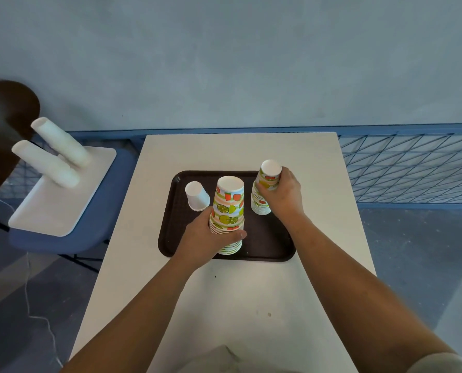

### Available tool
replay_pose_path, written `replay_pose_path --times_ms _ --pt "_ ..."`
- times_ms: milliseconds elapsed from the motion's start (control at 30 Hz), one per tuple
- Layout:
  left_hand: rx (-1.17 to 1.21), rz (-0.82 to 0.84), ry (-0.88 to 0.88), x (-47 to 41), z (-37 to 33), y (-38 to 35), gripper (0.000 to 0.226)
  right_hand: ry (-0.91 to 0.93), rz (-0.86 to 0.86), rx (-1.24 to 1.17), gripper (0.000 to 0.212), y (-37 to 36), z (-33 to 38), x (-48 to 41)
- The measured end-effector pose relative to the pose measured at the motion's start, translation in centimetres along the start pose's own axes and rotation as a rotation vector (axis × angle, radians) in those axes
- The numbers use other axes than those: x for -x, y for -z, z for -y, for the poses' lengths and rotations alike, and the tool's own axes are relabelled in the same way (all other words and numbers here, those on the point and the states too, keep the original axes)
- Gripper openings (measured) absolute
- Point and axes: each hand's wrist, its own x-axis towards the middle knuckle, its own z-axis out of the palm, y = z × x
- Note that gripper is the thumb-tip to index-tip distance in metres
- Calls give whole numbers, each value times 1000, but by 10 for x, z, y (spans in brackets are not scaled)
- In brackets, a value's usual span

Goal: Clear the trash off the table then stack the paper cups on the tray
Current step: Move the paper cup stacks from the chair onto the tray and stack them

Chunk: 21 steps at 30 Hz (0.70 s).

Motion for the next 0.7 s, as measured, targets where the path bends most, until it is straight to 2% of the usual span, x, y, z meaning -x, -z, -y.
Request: replay_pose_path --times_ms 133,267,367,433,467,533,600,633,700 --pt "-1 5 -1 1 -1 1 67 -69 102 40 70 -8 -16 1" --pt "0 0 -13 4 -2 3 72 -51 100 48 87 1 -14 8" --pt "2 -8 -20 7 -3 2 70 42 -70 -17 65 17 5 26" --pt "11 -6 -25 10 -4 1 66 75 -128 -159 47 30 26 43" --pt "14 -4 -27 10 -5 0 64 60 -78 -252 43 36 37 51" --pt "17 2 -36 12 -6 -1 64 47 164 -386 45 49 57 68" --pt "27 10 -56 14 -7 -2 64 88 421 -379 43 57 70 82" --pt "34 13 -65 15 -8 -3 63 122 491 -328 40 56 72 87" --pt "32 9 -82 17 -12 -4 62 197 497 -200 43 51 74 93"
